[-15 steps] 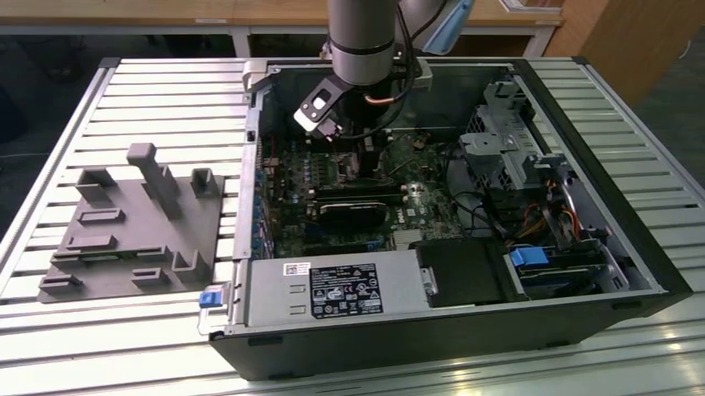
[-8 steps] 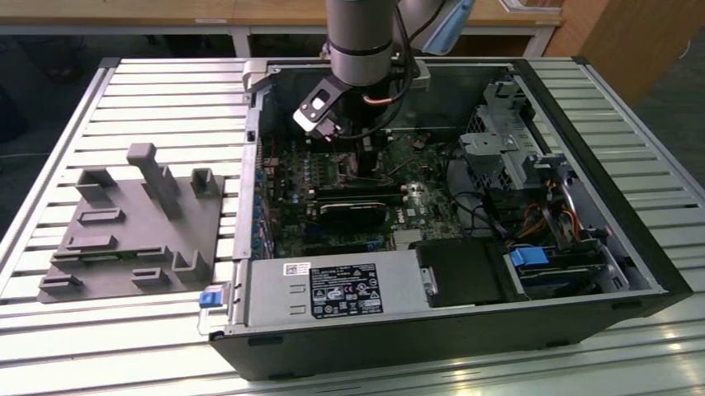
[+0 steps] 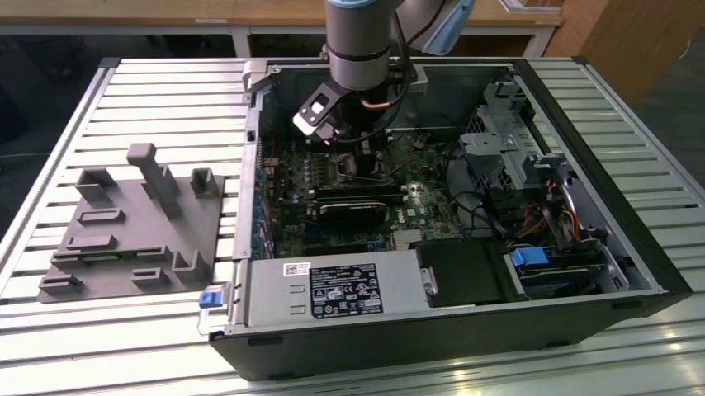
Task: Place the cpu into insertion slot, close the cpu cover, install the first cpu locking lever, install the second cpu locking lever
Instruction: 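Place the cpu into insertion slot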
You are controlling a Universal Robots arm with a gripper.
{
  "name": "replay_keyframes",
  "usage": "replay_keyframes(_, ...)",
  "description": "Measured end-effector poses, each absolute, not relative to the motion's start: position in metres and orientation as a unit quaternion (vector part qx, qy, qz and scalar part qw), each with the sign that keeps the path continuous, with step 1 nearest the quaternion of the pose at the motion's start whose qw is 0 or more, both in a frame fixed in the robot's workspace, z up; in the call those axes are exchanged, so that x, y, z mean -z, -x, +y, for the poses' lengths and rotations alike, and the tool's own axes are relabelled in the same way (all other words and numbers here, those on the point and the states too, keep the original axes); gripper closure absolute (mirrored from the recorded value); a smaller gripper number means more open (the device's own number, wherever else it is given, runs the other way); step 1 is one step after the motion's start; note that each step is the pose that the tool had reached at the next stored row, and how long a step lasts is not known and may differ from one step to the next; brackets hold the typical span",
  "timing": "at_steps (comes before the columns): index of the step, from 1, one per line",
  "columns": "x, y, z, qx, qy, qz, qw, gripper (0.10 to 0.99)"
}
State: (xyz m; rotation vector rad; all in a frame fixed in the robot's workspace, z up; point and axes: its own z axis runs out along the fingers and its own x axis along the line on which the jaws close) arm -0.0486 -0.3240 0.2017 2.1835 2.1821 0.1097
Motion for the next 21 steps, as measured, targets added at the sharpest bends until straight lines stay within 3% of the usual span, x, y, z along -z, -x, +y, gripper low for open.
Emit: replay_keyframes(21, -0.1934, 0.049, -0.3192, -0.034, -0.707, 0.706, 0.028, 0.533)
